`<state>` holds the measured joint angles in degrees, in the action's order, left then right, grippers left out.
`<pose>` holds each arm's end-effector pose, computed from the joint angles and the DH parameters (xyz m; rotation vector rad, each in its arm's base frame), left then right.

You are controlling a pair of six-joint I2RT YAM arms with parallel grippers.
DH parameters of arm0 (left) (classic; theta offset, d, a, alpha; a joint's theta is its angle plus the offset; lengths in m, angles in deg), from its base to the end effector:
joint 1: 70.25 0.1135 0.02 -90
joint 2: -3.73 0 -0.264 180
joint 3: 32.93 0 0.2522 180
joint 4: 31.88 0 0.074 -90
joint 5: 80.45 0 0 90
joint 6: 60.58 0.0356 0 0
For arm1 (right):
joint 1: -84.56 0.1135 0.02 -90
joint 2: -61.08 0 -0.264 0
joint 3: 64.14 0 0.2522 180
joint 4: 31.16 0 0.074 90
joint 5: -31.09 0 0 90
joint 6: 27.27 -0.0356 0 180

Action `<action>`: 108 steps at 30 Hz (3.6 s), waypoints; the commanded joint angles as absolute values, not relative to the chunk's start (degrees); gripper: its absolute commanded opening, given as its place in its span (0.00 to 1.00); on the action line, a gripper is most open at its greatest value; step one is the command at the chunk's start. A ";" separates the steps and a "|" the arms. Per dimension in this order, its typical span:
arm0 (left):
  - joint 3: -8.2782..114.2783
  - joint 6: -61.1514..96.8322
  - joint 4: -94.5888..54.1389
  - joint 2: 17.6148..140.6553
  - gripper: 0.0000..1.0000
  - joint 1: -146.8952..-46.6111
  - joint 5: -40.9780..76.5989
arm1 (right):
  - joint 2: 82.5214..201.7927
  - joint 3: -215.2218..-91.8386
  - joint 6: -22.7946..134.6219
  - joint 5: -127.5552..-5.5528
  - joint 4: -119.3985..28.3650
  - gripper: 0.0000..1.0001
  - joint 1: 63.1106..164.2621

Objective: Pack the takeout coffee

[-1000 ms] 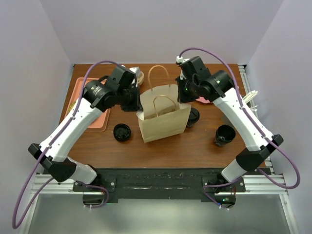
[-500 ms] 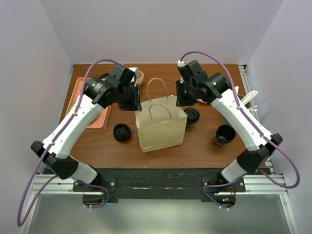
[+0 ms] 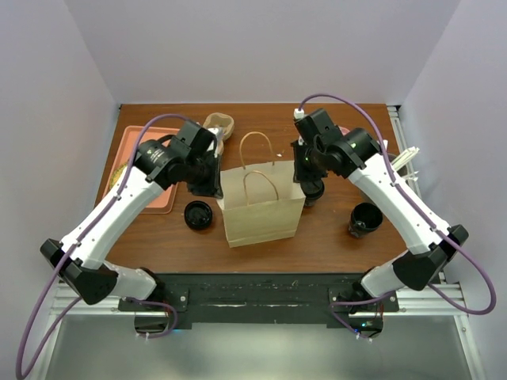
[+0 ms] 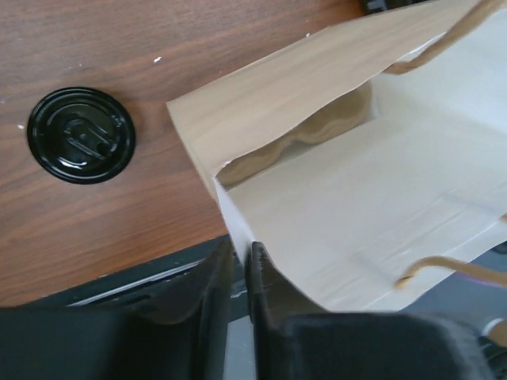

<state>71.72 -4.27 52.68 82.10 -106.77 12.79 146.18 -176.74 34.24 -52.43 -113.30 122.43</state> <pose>0.2001 -0.1507 0.3906 0.0876 2.6753 -0.4992 0.2270 0.1714 0.4038 -0.1624 2.5416 0.3236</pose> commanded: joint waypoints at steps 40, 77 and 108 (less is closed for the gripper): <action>65.66 -21.81 41.83 67.10 0.51 -107.34 18.60 | 138.24 -179.58 36.79 -49.77 -108.03 0.64 118.93; 50.54 -0.99 19.32 65.44 0.00 -109.89 12.10 | 130.25 -174.76 46.03 -58.72 -105.04 0.64 119.01; 41.22 5.69 12.99 57.43 0.18 -109.89 9.29 | 129.81 -157.53 29.07 -55.14 -100.91 0.06 122.70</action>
<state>43.05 5.63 14.50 59.96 -109.72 8.51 130.77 -158.19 30.83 -58.16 -103.05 122.10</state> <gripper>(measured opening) 0.121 0.135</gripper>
